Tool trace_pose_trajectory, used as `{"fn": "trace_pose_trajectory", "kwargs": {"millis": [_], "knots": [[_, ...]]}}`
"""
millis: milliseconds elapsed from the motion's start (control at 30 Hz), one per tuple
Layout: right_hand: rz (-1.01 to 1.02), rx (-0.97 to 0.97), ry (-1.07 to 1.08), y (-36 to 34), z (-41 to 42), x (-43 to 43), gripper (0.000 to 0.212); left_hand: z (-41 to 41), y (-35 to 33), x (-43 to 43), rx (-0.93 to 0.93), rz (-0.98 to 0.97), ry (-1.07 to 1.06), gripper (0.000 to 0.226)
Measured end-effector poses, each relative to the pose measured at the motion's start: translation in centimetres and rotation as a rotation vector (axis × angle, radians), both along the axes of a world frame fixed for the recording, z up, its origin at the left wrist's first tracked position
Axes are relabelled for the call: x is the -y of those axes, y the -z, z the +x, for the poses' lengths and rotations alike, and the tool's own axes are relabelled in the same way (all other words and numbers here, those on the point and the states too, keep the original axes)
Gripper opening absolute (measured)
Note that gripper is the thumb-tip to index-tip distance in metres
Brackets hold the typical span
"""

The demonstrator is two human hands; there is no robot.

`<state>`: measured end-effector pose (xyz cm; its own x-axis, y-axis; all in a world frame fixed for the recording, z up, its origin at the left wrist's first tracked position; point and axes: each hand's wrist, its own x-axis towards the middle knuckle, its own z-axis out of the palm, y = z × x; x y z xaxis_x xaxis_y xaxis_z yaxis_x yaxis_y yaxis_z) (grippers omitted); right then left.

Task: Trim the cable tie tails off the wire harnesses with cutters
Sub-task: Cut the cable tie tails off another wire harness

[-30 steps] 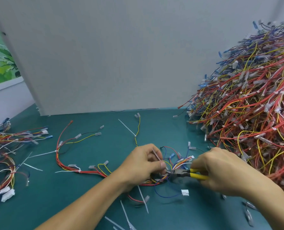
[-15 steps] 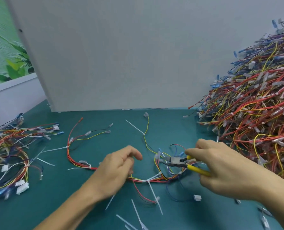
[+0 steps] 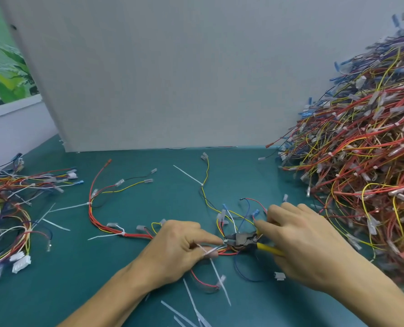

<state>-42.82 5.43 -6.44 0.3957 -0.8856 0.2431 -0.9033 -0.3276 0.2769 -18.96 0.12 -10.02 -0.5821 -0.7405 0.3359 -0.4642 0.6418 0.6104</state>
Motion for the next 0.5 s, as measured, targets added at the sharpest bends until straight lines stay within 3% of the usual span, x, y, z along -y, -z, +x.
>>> {"fn": "trace_pose_trajectory", "kwargs": {"millis": [267, 500], "knots": [[-0.039, -0.012, -0.025, 0.19, -0.23, -0.27, 0.024, -0.67, 0.35, -0.4, -0.089, 0.11, -0.082, 0.011], [-0.135, -0.044, -0.074, 0.51, -0.05, 0.01, 0.026, -0.64, 0.47, -0.27, -0.171, 0.336, -0.159, 0.01]]}}
